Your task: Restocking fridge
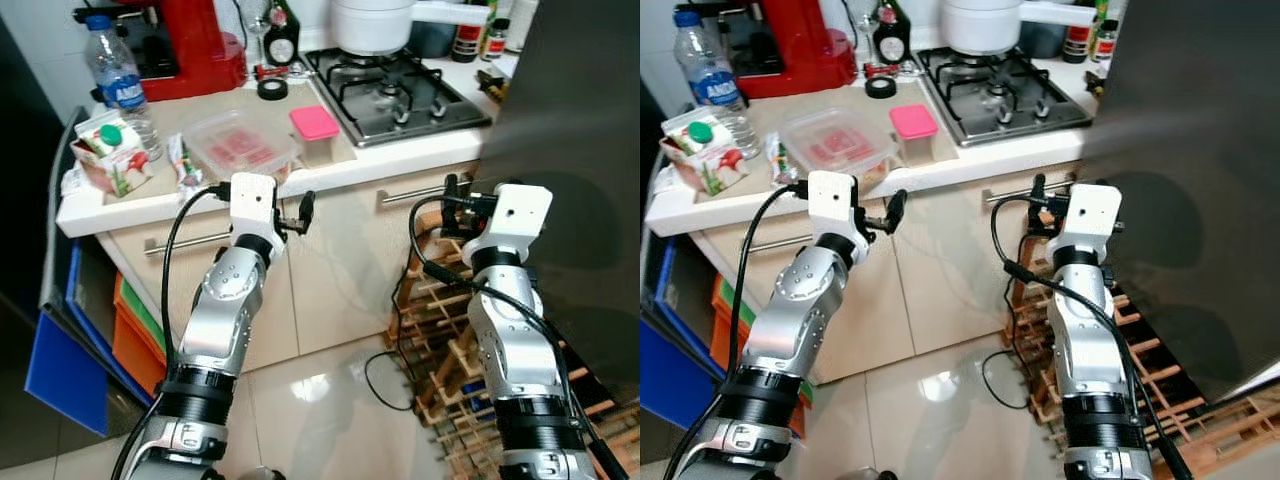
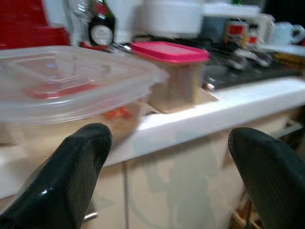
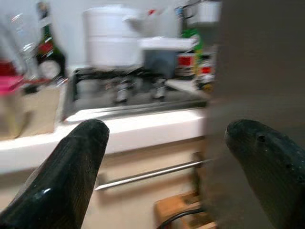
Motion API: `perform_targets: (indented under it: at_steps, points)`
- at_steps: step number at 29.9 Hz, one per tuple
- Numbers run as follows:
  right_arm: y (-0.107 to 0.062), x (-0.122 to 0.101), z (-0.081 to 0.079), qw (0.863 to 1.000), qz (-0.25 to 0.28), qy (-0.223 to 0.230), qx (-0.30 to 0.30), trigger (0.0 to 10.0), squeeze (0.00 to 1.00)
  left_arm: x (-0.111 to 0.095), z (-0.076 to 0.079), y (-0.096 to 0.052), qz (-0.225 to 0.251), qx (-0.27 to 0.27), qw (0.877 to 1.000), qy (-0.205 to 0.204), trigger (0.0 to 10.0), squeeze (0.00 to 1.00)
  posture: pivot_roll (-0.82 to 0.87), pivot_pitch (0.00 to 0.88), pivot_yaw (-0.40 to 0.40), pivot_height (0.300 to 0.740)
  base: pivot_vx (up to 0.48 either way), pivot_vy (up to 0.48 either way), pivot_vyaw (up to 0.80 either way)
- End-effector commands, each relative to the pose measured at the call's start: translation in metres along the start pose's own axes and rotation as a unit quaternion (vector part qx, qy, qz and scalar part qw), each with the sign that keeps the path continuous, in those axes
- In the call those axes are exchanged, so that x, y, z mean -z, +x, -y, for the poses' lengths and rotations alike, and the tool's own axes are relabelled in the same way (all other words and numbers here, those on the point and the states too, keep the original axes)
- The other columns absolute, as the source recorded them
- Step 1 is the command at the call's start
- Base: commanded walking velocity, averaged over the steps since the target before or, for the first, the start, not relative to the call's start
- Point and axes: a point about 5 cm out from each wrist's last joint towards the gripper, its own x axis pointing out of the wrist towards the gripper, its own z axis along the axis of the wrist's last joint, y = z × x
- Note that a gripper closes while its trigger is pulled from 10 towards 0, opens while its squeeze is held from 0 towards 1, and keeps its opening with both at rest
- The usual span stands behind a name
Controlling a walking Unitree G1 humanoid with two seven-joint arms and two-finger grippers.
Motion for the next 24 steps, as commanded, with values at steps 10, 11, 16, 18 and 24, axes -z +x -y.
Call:
perform_targets:
  at_steps: [10, 11, 16, 18, 24]
  points:
    - [0.005, -0.004, -0.012, 0.999, 0.005, 0.026, -0.028, 10.0, 0.08, -0.023, -0.003, -0.017, 0.06, -0.047, 0.997, 0.035, 10.0, 0.0, 0.0, 0.0, -0.028, 0.74, 0.0, 0.0, 0.39]
    - [0.005, -0.004, -0.012, 0.999, 0.005, 0.026, -0.028, 10.0, 0.08, -0.023, -0.003, -0.017, 0.06, -0.047, 0.997, 0.035, 10.0, 0.0, 0.0, 0.0, -0.028, 0.74, 0.0, 0.0, 0.6]
    - [0.005, -0.005, -0.009, 0.999, 0.006, 0.029, -0.022, 10.0, 0.08, -0.024, 0.009, -0.017, 0.06, -0.025, 0.996, 0.055, 10.0, 0.0, -0.01, 0.0, -0.02, 0.74, 0.0, 0.0, 0.59]
    - [0.006, -0.005, -0.007, 0.999, 0.008, 0.03, -0.017, 10.0, 0.08, -0.025, 0.015, -0.018, 0.056, -0.016, 0.998, 0.036, 10.0, 0.0, -0.01, 0.0, -0.017, 0.74, 0.0, -0.154, 0.58]
    - [0.006, -0.006, -0.006, 0.999, 0.011, 0.031, -0.014, 10.0, 0.09, -0.024, 0.017, -0.018, 0.049, -0.03, 0.998, 0.021, 10.0, 0.0, -0.02, 0.0, -0.015, 0.74, 0.0, -0.447, 0.56]
